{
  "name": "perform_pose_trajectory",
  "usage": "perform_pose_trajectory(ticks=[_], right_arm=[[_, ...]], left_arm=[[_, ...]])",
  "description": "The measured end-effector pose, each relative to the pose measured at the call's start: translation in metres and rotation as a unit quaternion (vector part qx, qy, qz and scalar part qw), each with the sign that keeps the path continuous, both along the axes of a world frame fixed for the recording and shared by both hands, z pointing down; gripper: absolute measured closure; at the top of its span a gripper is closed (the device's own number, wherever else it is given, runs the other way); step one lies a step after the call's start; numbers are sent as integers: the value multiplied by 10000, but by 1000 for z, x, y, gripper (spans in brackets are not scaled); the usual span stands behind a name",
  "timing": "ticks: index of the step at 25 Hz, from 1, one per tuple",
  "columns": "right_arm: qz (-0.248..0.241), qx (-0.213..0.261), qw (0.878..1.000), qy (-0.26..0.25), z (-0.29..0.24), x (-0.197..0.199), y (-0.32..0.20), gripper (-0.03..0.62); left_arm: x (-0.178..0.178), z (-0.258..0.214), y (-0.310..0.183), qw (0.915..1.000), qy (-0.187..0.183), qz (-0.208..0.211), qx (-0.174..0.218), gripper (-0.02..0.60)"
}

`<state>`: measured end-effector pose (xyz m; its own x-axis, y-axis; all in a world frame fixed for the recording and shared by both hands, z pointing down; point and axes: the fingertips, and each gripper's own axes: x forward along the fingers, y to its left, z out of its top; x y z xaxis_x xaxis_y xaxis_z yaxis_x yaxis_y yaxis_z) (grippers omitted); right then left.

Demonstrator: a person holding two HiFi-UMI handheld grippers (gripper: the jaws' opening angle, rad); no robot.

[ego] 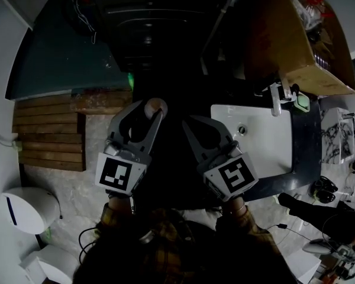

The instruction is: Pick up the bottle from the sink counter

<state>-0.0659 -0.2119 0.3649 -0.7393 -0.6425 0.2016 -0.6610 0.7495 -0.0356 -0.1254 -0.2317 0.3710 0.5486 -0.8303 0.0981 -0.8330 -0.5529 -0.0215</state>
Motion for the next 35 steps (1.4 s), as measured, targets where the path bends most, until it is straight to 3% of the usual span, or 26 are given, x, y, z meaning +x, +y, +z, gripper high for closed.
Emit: perform_pose_trajectory(ticks=[18, 35], right_arm=[[168, -313, 9994, 47, 28, 5, -19, 577], [111, -691, 9975, -33, 59, 4, -27, 577]], left_arm=[[10, 55, -36, 9989, -236, 229, -344, 376], [22, 110, -56, 9951, -741, 355, -544, 371]])
